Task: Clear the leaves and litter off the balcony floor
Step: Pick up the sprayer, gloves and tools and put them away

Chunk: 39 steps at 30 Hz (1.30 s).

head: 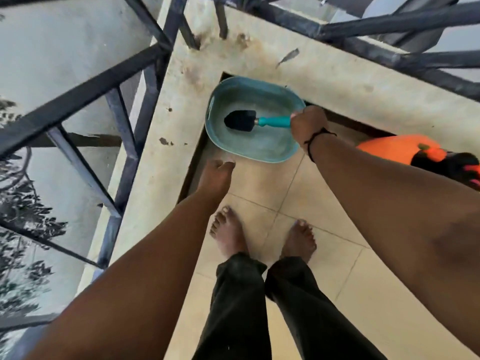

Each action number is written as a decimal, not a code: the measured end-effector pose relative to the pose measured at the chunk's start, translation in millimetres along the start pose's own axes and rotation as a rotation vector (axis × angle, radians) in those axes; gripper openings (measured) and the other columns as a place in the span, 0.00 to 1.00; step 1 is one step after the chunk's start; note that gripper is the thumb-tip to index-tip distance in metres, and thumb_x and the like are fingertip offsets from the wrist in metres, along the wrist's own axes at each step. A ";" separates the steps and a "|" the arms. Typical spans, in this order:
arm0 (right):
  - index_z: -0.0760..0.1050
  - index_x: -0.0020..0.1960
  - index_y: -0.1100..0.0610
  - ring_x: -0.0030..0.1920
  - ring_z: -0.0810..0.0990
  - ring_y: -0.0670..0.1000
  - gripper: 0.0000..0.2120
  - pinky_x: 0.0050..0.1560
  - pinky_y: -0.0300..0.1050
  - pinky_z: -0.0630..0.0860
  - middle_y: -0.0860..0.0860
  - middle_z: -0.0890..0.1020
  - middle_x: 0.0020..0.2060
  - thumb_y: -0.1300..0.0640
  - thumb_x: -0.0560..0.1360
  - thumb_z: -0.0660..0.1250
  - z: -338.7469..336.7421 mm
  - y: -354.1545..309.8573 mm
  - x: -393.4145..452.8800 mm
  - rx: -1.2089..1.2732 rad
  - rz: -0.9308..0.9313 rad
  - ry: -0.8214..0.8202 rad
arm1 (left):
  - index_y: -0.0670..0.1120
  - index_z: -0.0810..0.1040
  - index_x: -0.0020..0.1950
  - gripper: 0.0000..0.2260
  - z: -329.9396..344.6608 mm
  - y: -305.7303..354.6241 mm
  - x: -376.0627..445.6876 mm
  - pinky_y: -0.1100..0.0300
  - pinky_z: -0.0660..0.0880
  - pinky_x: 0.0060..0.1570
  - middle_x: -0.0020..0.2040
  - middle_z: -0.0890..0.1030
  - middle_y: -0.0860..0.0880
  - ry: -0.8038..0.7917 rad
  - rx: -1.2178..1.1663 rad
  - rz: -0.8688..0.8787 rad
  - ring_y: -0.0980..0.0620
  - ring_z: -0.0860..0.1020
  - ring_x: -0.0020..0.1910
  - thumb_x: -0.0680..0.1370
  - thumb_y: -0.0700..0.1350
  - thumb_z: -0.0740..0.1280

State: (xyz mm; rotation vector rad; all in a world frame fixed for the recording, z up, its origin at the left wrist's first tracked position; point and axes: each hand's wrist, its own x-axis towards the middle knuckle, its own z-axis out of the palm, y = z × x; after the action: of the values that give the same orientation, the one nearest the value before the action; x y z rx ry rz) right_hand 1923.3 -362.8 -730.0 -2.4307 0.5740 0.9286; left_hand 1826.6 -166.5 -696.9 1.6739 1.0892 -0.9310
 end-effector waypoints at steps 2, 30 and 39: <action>0.74 0.66 0.63 0.63 0.76 0.59 0.16 0.48 0.38 0.72 0.59 0.79 0.61 0.59 0.82 0.57 3.2 -2.9 2.9 -0.010 -0.015 -0.011 | 0.42 0.74 0.43 0.15 0.0 -6.3 2.4 0.51 0.70 0.45 0.37 0.74 0.40 -0.022 -0.003 -0.001 0.44 0.75 0.38 0.72 0.55 0.65; 0.62 0.72 0.55 0.65 0.70 0.59 0.27 0.61 0.52 0.71 0.55 0.74 0.65 0.43 0.78 0.60 -124.8 2.9 -372.7 -0.908 -0.782 -0.414 | 0.50 0.55 0.81 0.39 -69.2 -97.7 -362.0 0.54 0.55 0.75 0.80 0.58 0.47 -0.015 0.719 0.361 0.46 0.57 0.78 0.74 0.69 0.50; 0.62 0.72 0.55 0.69 0.65 0.59 0.28 0.65 0.51 0.66 0.56 0.71 0.68 0.41 0.78 0.59 -155.9 -57.5 -532.9 -1.167 -1.271 -0.265 | 0.51 0.52 0.81 0.33 -104.4 -180.0 -522.4 0.50 0.50 0.77 0.82 0.49 0.47 0.365 0.590 0.253 0.46 0.49 0.80 0.80 0.66 0.53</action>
State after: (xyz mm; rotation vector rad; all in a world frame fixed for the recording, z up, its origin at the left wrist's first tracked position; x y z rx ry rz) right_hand 1668.0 -291.6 -238.7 -2.5598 -1.8694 0.9873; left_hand 1498.5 -165.6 -240.2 2.4787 0.8400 -0.8464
